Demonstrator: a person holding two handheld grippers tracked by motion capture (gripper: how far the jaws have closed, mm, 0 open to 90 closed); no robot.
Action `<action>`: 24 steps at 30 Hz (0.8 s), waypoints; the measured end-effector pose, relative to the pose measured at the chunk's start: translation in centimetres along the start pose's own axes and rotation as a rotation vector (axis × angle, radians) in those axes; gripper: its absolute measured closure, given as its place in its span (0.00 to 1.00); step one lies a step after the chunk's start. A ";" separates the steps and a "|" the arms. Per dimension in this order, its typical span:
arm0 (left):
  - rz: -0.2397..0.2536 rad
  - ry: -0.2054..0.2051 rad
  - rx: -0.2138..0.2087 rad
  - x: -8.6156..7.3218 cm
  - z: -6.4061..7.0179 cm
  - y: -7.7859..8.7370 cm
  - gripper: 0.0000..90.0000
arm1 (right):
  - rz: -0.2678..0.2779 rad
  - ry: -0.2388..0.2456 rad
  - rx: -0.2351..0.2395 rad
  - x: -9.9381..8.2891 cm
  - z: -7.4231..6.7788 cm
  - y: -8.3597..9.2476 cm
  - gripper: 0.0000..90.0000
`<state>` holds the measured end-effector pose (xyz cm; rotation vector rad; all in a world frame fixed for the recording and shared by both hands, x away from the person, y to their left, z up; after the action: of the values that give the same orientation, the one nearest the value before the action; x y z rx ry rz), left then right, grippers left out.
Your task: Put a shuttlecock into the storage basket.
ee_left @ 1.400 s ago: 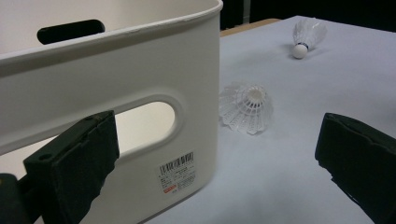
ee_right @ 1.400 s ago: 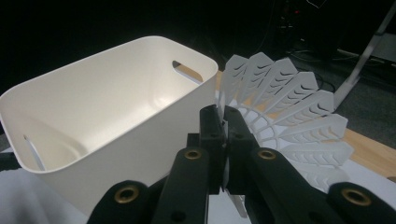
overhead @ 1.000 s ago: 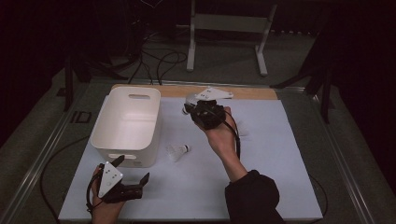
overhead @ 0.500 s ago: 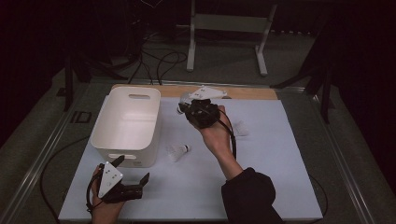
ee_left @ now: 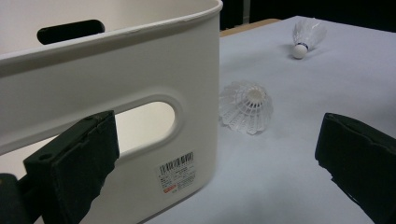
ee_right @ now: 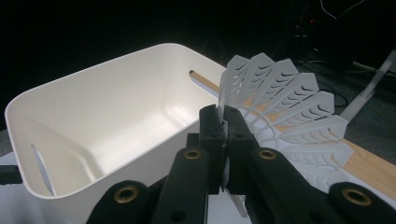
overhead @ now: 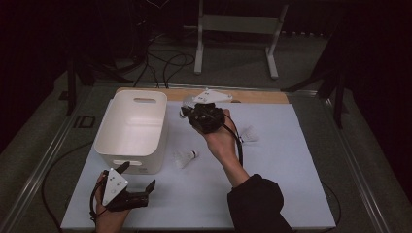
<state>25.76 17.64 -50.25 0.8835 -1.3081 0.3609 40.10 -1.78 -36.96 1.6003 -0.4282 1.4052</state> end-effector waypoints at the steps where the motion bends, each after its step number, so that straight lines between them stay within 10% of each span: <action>1: -0.002 0.000 -0.001 0.0 0.0 0.0 0.00 | -0.001 -0.001 0.000 0.0 -0.1 0.0 0.99; 24: -0.002 0.003 -0.005 0.0 0.0 0.0 0.00 | 0.018 0.025 0.049 1.3 -2.2 -0.4 0.98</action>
<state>25.75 17.60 -50.30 0.8798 -1.3047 0.3570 39.51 0.55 -36.18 1.6196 -0.3969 1.4577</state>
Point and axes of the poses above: each handheld gripper's, and its own axes: y roughly backward along the jaws, x roughly out of its top, z roughly to its right, the point moved 6 cm from there along -y, roughly forward along the jaws, and after that the axes turned 12 degrees about -x, right-handed, at the moved point
